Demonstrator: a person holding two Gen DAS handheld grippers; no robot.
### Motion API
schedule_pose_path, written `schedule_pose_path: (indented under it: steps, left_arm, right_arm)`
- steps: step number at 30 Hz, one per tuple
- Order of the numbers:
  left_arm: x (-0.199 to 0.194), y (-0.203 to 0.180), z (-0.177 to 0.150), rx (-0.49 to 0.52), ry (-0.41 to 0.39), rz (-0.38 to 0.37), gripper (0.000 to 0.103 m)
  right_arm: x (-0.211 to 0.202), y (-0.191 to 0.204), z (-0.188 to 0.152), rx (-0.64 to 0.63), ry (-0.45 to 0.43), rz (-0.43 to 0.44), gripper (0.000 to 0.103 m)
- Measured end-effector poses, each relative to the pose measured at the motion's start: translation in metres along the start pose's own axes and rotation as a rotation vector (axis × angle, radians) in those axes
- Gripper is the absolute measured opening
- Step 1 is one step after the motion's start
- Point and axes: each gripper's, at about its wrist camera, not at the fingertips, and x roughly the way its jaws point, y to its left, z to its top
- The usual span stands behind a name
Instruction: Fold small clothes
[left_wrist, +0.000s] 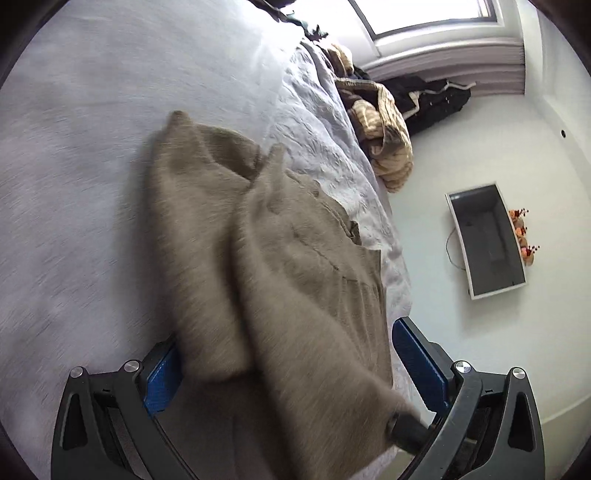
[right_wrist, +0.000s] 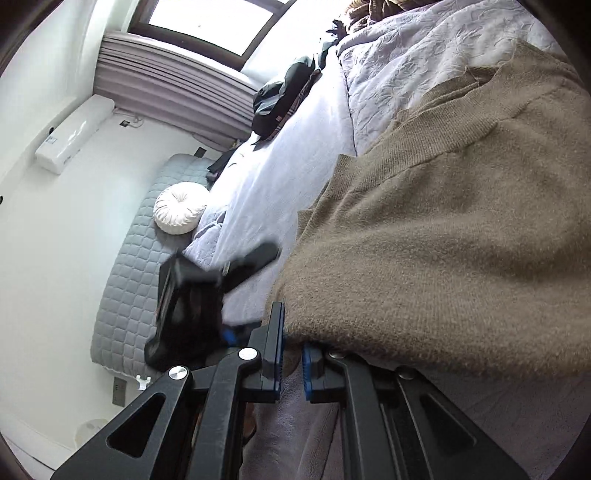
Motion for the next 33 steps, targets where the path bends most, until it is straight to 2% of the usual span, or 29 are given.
schedule_pose_path:
  steps: [3, 5, 7, 9, 11, 12, 13, 14, 15, 18, 20, 23, 25, 26, 30, 32, 33]
  left_arm:
    - [0.023, -0.013, 0.01, 0.018, 0.042, 0.035, 0.102]
    - [0.035, -0.022, 0.013, 0.041, 0.069, 0.08, 0.102]
    - [0.044, -0.029, 0.012, 0.078, 0.079, 0.136, 0.102]
    - [0.047, -0.031, 0.011, 0.101, 0.079, 0.169, 0.095]
    - [0.048, -0.033, 0.011, 0.129, 0.078, 0.227, 0.07]
    - [0.049, -0.033, 0.011, 0.142, 0.077, 0.26, 0.061]
    - [0.05, -0.034, 0.011, 0.162, 0.078, 0.3, 0.042]
    - [0.05, -0.033, 0.01, 0.175, 0.078, 0.337, 0.027]
    - [0.052, -0.036, 0.009, 0.198, 0.08, 0.383, 0.027]
    - [0.052, -0.048, 0.004, 0.267, 0.054, 0.447, 0.024]
    - [0.052, -0.058, 0.0, 0.309, 0.038, 0.48, 0.022]
    - [0.047, -0.072, -0.002, 0.338, 0.007, 0.491, 0.02]
    - [0.043, -0.083, -0.001, 0.341, -0.016, 0.482, 0.02]
    - [0.042, -0.088, -0.001, 0.344, -0.024, 0.476, 0.02]
    - [0.047, -0.129, -0.003, 0.402, -0.057, 0.462, 0.02]
    - [0.053, -0.155, -0.005, 0.439, -0.067, 0.448, 0.02]
    - [0.056, -0.168, -0.006, 0.461, -0.069, 0.441, 0.02]
  right_arm:
    - [0.001, -0.006, -0.003, 0.006, 0.019, 0.008, 0.009]
    - [0.002, -0.01, -0.007, 0.011, 0.065, 0.011, 0.009]
    - [0.003, -0.014, -0.012, 0.012, 0.165, 0.005, 0.013]
    - [-0.001, -0.015, -0.017, -0.02, 0.245, -0.015, 0.013]
    - [-0.014, -0.014, -0.019, -0.073, 0.285, -0.044, 0.013]
    - [-0.023, -0.014, -0.016, -0.103, 0.278, -0.065, 0.013]
    - [-0.032, -0.014, -0.012, -0.124, 0.259, -0.089, 0.013]
    - [-0.04, -0.016, -0.006, -0.141, 0.228, -0.121, 0.013]
    - [-0.049, -0.019, 0.003, -0.151, 0.186, -0.167, 0.013]
    - [-0.063, -0.035, 0.035, -0.165, 0.076, -0.34, 0.013]
    - [-0.061, -0.044, 0.055, -0.173, 0.035, -0.407, 0.011]
    - [-0.041, -0.063, 0.073, -0.178, 0.066, -0.49, 0.011]
    - [-0.018, -0.082, 0.073, -0.178, 0.148, -0.56, 0.009]
    - [-0.011, -0.088, 0.073, -0.181, 0.168, -0.569, 0.009]
    - [-0.01, -0.086, 0.069, -0.228, 0.157, -0.574, 0.009]
    - [-0.02, -0.09, 0.068, -0.21, 0.152, -0.516, 0.009]
    - [-0.031, -0.094, 0.069, -0.165, 0.147, -0.451, 0.009]
